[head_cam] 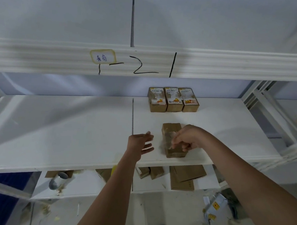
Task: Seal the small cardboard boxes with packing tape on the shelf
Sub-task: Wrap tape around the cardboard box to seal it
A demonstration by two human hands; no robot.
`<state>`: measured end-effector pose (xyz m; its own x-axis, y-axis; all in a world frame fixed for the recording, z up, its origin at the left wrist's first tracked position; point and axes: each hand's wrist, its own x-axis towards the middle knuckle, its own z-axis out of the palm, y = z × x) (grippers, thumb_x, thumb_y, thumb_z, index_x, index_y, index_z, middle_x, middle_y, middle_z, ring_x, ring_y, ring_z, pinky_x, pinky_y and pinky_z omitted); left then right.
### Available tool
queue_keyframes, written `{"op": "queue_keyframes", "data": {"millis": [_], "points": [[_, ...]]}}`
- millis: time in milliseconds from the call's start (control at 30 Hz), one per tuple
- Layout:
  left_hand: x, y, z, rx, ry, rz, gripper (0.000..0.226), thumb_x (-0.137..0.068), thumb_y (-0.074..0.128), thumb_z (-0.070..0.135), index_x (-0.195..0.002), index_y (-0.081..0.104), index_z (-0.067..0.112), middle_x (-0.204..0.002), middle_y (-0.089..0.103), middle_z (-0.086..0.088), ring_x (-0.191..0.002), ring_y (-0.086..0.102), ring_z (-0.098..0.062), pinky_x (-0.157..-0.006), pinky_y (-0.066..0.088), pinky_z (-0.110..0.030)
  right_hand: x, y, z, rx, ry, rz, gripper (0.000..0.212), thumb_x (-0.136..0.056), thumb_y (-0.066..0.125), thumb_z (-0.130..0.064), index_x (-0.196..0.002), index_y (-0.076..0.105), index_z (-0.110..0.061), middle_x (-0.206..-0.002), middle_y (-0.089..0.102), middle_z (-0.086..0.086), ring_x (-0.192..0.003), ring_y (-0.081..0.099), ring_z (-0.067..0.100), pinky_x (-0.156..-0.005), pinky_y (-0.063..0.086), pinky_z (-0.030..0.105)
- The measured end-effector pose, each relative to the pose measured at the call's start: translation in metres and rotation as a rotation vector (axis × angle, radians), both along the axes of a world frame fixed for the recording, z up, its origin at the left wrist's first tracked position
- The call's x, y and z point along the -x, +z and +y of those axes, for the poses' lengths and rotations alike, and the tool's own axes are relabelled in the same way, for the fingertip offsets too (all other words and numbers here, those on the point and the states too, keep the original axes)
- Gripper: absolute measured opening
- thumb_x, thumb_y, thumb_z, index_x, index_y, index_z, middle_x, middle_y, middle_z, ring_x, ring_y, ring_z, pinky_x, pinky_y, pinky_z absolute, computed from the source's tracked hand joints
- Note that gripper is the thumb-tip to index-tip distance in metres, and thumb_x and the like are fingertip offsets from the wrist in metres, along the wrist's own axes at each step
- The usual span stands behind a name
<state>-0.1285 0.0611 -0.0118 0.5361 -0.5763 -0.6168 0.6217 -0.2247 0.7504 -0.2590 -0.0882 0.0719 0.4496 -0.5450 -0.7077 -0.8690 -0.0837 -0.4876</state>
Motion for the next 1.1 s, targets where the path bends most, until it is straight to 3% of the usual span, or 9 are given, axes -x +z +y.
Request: {"op": "queue_keyframes", "data": {"millis": [100, 233, 367, 633, 700, 767, 867, 967, 1100], "points": [[0.003, -0.002, -0.01, -0.035, -0.025, -0.076, 0.022, -0.091, 0.072, 0.024, -0.097, 0.075, 0.002, -0.104, 0.067, -0.011, -0.098, 0.063, -0.028, -0.074, 0.06, -0.034, 0.01, 0.0, -0.005, -0.004, -0.008, 0.004, 0.017, -0.088, 0.074, -0.01, -0.105, 0.074, -0.006, -0.096, 0.071, 0.008, -0.069, 0.056, 0.014, -0.073, 0.056, 0.03], [0.011, -0.004, -0.027, -0.065, -0.015, -0.155, 0.017, -0.09, 0.073, 0.022, -0.093, 0.077, 0.005, -0.099, 0.069, -0.008, -0.087, 0.062, -0.02, -0.079, 0.06, -0.031, 0.023, -0.008, -0.02, 0.046, -0.053, -0.021, 0.023, -0.08, 0.082, -0.011, -0.101, 0.075, -0.012, -0.105, 0.066, 0.007, -0.078, 0.056, 0.016, -0.062, 0.051, 0.024], [0.015, -0.003, -0.038, -0.06, 0.003, -0.172, 0.015, -0.09, 0.073, 0.021, -0.087, 0.076, 0.007, -0.093, 0.07, -0.007, -0.085, 0.062, -0.021, -0.083, 0.06, -0.033, 0.031, -0.015, -0.04, -0.03, -0.107, -0.095, 0.023, -0.08, 0.083, -0.019, -0.102, 0.075, -0.019, -0.115, 0.066, 0.002, -0.097, 0.058, 0.018, -0.08, 0.052, 0.032], [0.025, 0.01, -0.058, -0.068, 0.087, -0.227, 0.017, -0.091, 0.073, 0.025, -0.087, 0.077, 0.008, -0.092, 0.069, -0.006, -0.084, 0.061, -0.021, -0.085, 0.059, -0.034, 0.035, -0.019, -0.079, -0.108, -0.019, -0.155, 0.025, -0.075, 0.087, -0.028, -0.098, 0.077, -0.024, -0.118, 0.062, -0.006, -0.115, 0.049, 0.017, -0.085, 0.047, 0.034], [0.027, 0.01, -0.062, -0.077, 0.102, -0.214, 0.016, -0.091, 0.073, 0.022, -0.087, 0.076, 0.007, -0.094, 0.07, -0.008, -0.084, 0.062, -0.021, -0.086, 0.059, -0.036, 0.037, -0.018, -0.089, -0.15, 0.034, -0.189, 0.026, -0.078, 0.085, -0.023, -0.102, 0.076, -0.019, -0.115, 0.069, 0.0, -0.11, 0.058, 0.017, -0.091, 0.051, 0.036], [0.029, 0.01, -0.066, -0.092, 0.127, -0.213, 0.014, -0.09, 0.073, 0.019, -0.089, 0.076, 0.005, -0.092, 0.07, -0.01, -0.083, 0.063, -0.021, -0.085, 0.06, -0.034, 0.038, -0.022, -0.099, -0.227, 0.039, -0.258, 0.022, -0.084, 0.079, -0.011, -0.105, 0.075, -0.011, -0.104, 0.076, 0.008, -0.093, 0.07, 0.018, -0.097, 0.054, 0.039], [0.035, 0.006, -0.07, -0.125, 0.171, -0.212, 0.014, -0.088, 0.075, 0.016, -0.088, 0.076, 0.003, -0.087, 0.069, -0.012, -0.073, 0.062, -0.018, -0.081, 0.06, -0.032, 0.042, -0.03, -0.107, -0.316, -0.015, -0.326, 0.026, -0.086, 0.072, 0.003, -0.111, 0.072, -0.005, -0.09, 0.076, 0.013, -0.079, 0.072, 0.022, -0.092, 0.058, 0.042], [0.039, 0.003, -0.07, -0.138, 0.234, -0.179, 0.016, -0.083, 0.079, 0.011, -0.091, 0.073, -0.001, -0.08, 0.067, -0.013, -0.068, 0.063, -0.018, -0.079, 0.061, -0.032, 0.044, -0.038, -0.114, -0.397, -0.089, -0.352, 0.042, -0.084, 0.073, 0.008, -0.117, 0.064, -0.016, -0.096, 0.075, 0.019, -0.085, 0.071, 0.026, -0.085, 0.059, 0.041], [0.042, 0.0, -0.067, -0.118, 0.216, -0.138, 0.023, -0.083, 0.079, 0.006, -0.101, 0.071, -0.006, -0.086, 0.068, -0.015, -0.078, 0.067, -0.024, -0.081, 0.061, -0.035, 0.048, -0.045, -0.123, -0.414, -0.179, -0.365, 0.031, -0.085, 0.072, 0.007, -0.115, 0.062, 0.005, -0.112, 0.07, 0.024, -0.102, 0.068, 0.032, -0.097, 0.055, 0.044]]}}
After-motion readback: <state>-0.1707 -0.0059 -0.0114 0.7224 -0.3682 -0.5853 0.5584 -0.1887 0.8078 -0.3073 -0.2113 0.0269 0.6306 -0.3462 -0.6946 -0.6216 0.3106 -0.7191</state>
